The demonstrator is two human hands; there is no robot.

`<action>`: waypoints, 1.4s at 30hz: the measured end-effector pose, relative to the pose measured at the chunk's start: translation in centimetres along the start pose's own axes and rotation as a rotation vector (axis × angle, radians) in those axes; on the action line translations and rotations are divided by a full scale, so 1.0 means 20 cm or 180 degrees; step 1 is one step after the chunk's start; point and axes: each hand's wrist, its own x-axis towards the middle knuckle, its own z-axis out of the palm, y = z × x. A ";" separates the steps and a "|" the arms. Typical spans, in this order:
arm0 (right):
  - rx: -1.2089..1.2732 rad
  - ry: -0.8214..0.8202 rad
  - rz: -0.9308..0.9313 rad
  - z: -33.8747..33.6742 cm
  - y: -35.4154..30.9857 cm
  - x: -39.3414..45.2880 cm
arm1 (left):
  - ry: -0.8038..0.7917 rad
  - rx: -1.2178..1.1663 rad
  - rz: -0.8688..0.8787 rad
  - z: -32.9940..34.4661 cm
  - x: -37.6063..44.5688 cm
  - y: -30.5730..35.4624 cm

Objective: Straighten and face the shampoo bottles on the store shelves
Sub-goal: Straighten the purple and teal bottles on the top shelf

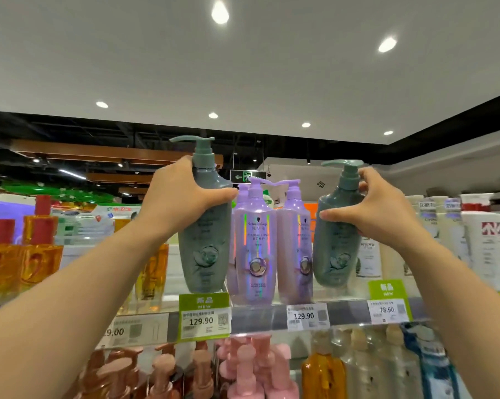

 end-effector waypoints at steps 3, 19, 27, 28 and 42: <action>0.0055 0.0193 -0.0061 -0.07 -0.13 -0.01 | -0.0065 -0.0022 -0.0036 -0.06 0.01 -0.01; 0.0426 -0.0206 0.0233 -0.25 -0.23 -0.12 | -0.0440 -0.0922 0.0111 0.15 -0.02 0.31; 0.0260 -0.0231 0.0364 -0.41 -0.03 -0.17 | -0.0357 -0.0558 0.0092 0.54 0.04 0.59; 0.0233 -0.0254 0.0374 -0.42 -0.01 -0.17 | -0.0352 -0.0460 0.0091 0.59 0.05 0.61; 0.0603 -0.0603 0.0088 -0.47 0.24 -0.01 | -0.0481 0.0211 -0.0038 1.07 0.05 0.71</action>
